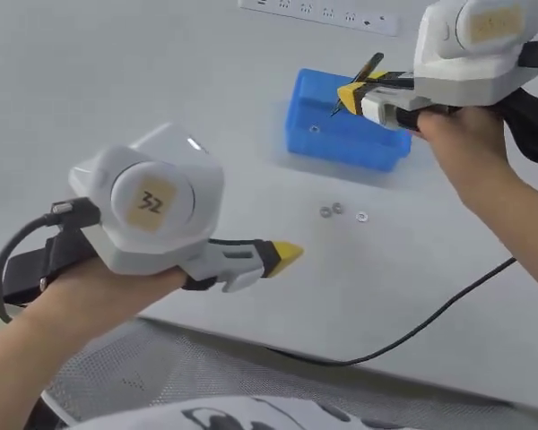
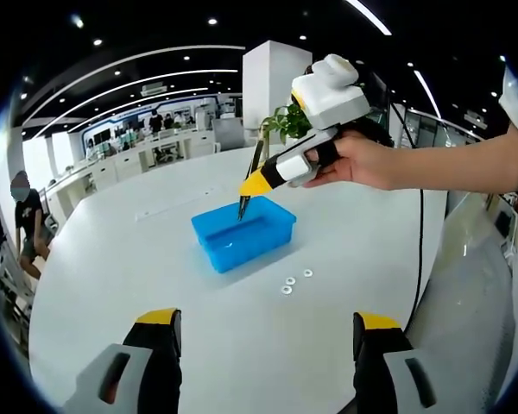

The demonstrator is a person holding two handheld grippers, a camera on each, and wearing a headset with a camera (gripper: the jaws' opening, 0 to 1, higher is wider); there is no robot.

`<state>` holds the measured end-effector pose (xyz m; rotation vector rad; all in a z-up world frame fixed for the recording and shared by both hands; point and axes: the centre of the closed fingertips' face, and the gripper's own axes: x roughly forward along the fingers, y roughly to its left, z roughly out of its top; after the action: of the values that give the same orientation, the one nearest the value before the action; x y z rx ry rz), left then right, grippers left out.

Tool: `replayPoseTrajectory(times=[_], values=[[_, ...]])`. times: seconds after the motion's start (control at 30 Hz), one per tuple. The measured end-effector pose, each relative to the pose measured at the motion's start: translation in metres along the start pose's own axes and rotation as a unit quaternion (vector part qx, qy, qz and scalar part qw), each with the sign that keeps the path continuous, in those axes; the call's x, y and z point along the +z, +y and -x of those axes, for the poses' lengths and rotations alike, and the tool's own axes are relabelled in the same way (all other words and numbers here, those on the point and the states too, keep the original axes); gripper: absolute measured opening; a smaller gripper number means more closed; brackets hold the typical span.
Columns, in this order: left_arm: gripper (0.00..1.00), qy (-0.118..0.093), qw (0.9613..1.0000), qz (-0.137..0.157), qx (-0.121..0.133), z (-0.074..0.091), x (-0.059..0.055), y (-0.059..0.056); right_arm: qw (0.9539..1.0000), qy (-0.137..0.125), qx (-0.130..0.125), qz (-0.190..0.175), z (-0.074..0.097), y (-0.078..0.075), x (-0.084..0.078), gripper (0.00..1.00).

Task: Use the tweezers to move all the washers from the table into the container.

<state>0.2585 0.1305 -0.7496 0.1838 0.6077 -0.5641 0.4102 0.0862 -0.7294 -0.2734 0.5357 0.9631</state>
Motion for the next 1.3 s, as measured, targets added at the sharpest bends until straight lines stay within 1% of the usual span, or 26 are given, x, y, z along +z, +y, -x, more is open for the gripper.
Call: replayPoseTrajectory(times=[0.13,0.23,0.33,0.37,0.43,0.53,0.67,0.83,1.0,1.17,1.3], values=[[0.83,0.002,1.0,-0.002,0.001,0.0,-0.001,-0.001,0.9999,0.003,0.003,0.014,0.012,0.009,-0.005,0.04],[0.83,0.001,1.0,0.0,0.0,0.001,0.0,-0.003,0.9997,0.009,0.005,0.021,0.017,0.02,-0.012,0.04],[0.83,0.002,1.0,-0.001,0.0,0.001,-0.001,-0.003,0.9995,0.019,0.011,0.025,0.02,0.028,-0.021,0.04],[0.83,0.002,1.0,-0.001,0.0,0.001,-0.001,-0.003,0.9993,0.022,0.014,0.026,0.02,0.033,-0.024,0.04],[0.83,0.001,1.0,-0.002,0.0,0.001,0.0,-0.003,0.9992,0.026,0.02,0.02,0.022,0.041,-0.03,0.04],[0.83,-0.001,1.0,-0.001,0.0,0.001,0.001,-0.004,0.999,0.032,0.026,0.015,0.024,0.049,-0.039,0.04],[0.83,0.001,1.0,-0.003,-0.001,0.001,0.0,-0.005,0.9983,0.047,0.033,0.008,0.021,0.05,-0.054,0.04],[0.83,0.003,1.0,-0.002,-0.001,0.001,-0.002,-0.006,0.9974,0.059,0.04,-0.006,0.02,0.053,-0.066,0.04],[0.83,0.004,1.0,-0.002,0.0,0.001,-0.003,-0.004,0.9959,0.079,0.045,-0.006,0.015,0.055,-0.084,0.04],[0.83,0.005,1.0,-0.002,0.001,0.0,-0.004,-0.003,0.9948,0.09,0.047,-0.01,0.012,0.057,-0.094,0.04],[0.83,0.007,1.0,-0.004,0.001,0.0,-0.004,-0.003,0.9946,0.093,0.046,-0.012,0.011,0.058,-0.096,0.04]])
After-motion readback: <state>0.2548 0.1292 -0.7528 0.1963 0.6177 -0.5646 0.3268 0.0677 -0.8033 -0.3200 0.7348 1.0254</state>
